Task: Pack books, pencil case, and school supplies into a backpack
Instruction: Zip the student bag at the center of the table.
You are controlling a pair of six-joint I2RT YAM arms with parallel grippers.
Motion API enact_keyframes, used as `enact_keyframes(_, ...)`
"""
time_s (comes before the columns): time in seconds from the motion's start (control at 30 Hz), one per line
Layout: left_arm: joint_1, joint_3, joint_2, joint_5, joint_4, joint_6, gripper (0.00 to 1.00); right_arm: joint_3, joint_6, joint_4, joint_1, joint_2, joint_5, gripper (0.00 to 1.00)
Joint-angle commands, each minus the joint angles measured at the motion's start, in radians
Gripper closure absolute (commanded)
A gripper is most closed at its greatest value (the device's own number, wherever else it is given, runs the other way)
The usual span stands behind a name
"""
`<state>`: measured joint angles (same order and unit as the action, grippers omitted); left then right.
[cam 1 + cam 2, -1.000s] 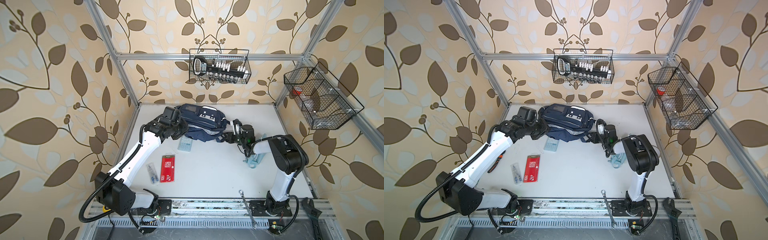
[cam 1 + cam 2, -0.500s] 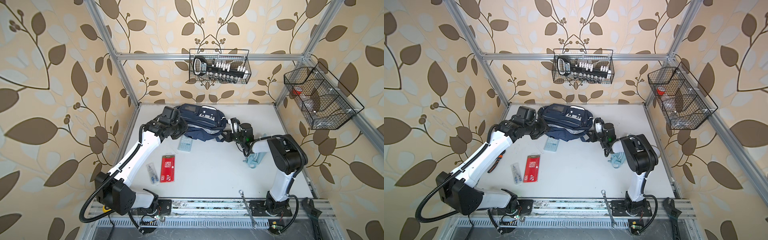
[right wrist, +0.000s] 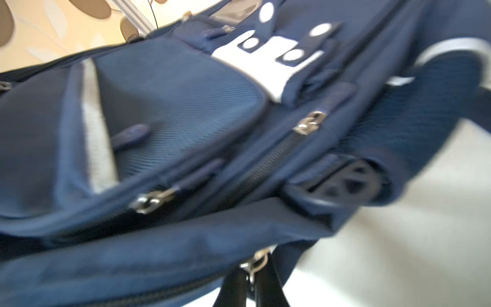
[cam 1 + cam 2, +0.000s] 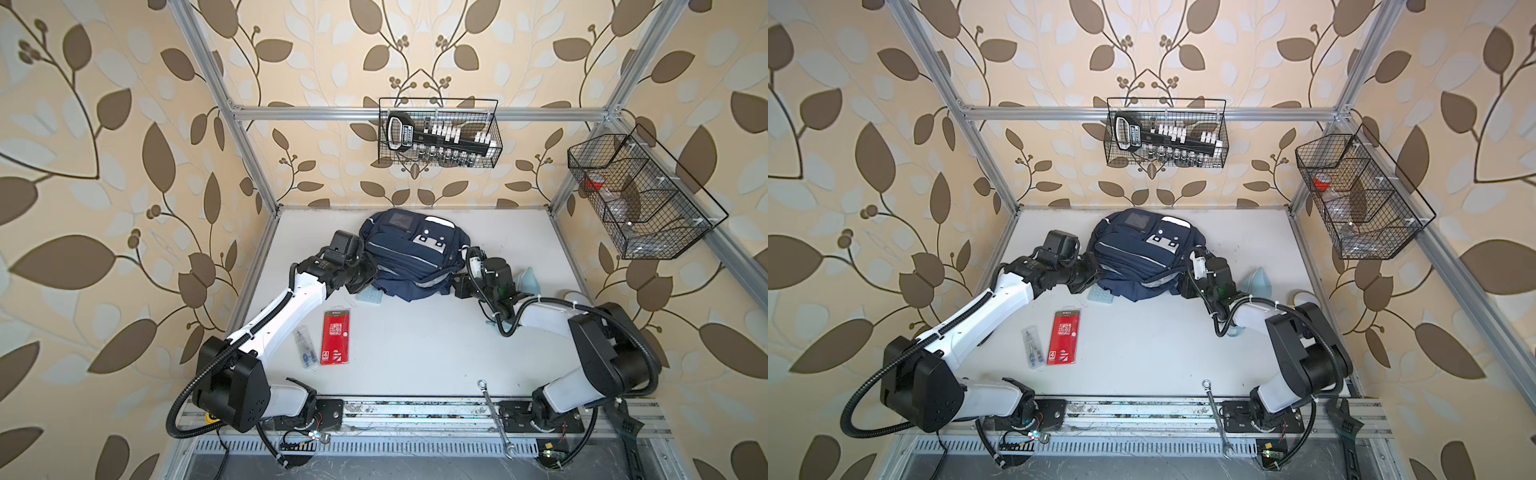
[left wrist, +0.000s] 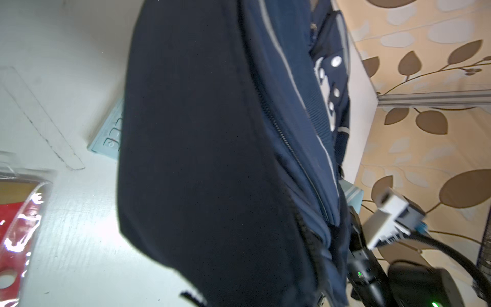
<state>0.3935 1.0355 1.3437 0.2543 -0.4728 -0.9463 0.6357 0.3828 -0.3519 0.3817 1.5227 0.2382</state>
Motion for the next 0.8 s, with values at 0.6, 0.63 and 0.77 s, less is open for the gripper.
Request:
enact_keyframes(0.6,0.082,0.522,0.169,0.021,-0.207,0.341,0.72,-0.010,0.093,0.237,0.057,0.007,-0.135,1.00)
enact_keyframes(0.63,0.113,0.554,0.251,0.070,-0.198,0.338,0.73,-0.020,0.096,0.220,0.057,-0.002,-0.135,1.00)
enact_keyframes(0.77,0.242,0.726,0.471,-0.008,-0.289,0.439,0.53,-0.052,0.114,0.148,0.057,-0.018,-0.136,1.00)
